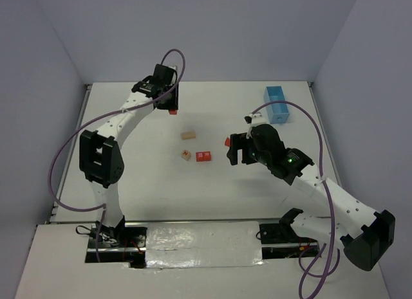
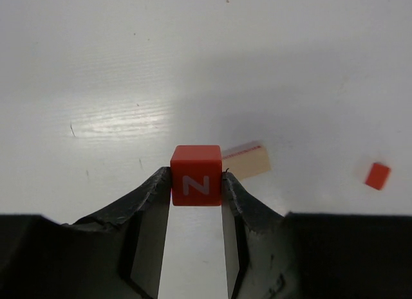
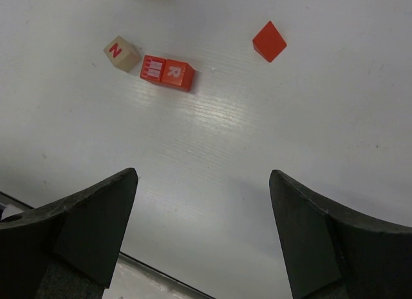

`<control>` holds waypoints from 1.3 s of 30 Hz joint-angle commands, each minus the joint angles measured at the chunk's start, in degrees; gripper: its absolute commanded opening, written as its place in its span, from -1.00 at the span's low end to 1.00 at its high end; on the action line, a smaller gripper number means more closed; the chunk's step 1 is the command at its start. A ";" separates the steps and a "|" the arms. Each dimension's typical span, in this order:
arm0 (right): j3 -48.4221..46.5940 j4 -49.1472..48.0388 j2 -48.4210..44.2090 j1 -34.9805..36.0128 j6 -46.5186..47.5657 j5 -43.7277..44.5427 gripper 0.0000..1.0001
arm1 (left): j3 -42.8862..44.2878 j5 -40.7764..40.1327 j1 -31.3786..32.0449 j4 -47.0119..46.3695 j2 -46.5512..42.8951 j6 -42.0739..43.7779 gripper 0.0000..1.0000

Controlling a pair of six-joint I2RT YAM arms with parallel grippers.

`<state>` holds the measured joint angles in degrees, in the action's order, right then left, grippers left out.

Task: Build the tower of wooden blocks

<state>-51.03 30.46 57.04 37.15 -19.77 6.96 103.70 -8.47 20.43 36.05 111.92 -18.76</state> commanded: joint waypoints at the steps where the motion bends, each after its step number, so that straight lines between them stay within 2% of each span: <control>1: -0.13 -1.10 -1.14 0.12 -0.27 2.09 0.80 | -2.09 -1.02 3.64 3.76 -4.51 -9.09 -1.00; 11: -0.04 -0.84 -1.05 -0.05 -0.45 2.79 0.80 | -12.29 -6.64 13.49 2.19 -9.44 -21.83 -1.00; 21: 0.14 -1.01 -1.14 0.03 -0.45 2.53 0.80 | -10.27 -12.44 20.08 5.34 -5.31 -28.95 -1.00; 25: 0.14 -1.01 -1.49 -0.06 -0.53 2.79 0.80 | -11.76 -16.22 21.93 7.10 -5.31 -32.03 -1.00; 39: 0.40 -1.10 -2.10 -0.06 -0.62 2.62 0.80 | -14.13 -15.26 23.61 4.64 -2.93 -32.91 -1.00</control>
<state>-51.03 30.57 56.36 37.12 -20.08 8.82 91.20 -22.65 43.66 41.52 108.71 -50.11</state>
